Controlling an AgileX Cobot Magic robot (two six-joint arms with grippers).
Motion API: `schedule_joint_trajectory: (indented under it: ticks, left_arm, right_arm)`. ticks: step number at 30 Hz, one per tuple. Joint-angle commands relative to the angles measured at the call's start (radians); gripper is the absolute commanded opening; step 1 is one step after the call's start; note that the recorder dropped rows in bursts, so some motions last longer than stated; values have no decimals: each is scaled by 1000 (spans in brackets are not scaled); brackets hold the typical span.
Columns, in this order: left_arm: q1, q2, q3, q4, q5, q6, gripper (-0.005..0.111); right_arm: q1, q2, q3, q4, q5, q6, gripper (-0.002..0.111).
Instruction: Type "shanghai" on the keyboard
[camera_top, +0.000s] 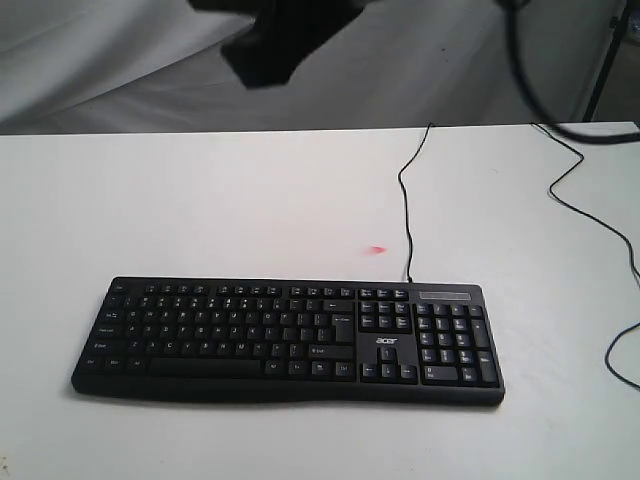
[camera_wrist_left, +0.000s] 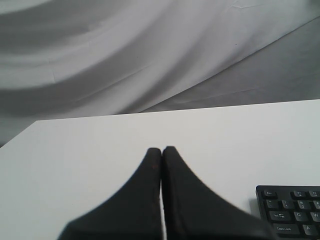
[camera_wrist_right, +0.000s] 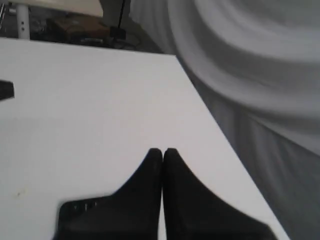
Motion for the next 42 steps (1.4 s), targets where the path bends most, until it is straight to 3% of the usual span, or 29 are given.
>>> schedule_joint_trajectory:
  ticks: [1, 15, 22, 26, 30, 33, 38, 42]
  left_arm:
    - [-4, 3, 5, -1, -5, -3, 1]
    - [-4, 3, 5, -1, -5, -3, 1]
    - [-4, 3, 5, -1, -5, -3, 1]
    - [-4, 3, 5, -1, -5, -3, 1]
    - [-4, 3, 5, -1, -5, -3, 1]
    - [-4, 3, 5, -1, -5, -3, 1]
    - [-4, 3, 5, -1, -5, -3, 1]
    - [-4, 3, 5, -1, -5, -3, 1]
  right_arm:
    - [-8, -134, 5, 7, 25, 95, 0]
    - [-8, -333, 5, -8, 35, 130, 0]
    - [-8, -430, 5, -183, -38, 164, 0]
    - [-8, -488, 5, -361, -42, 388, 0]
    - [-8, -527, 5, -737, -13, 835, 0]
    - [-8, -527, 5, -952, 44, 1047, 0]
    - [-8, -554, 58, -1065, 59, 1069, 0]
    - [-75, -679, 245, -1089, -140, 1105, 0]
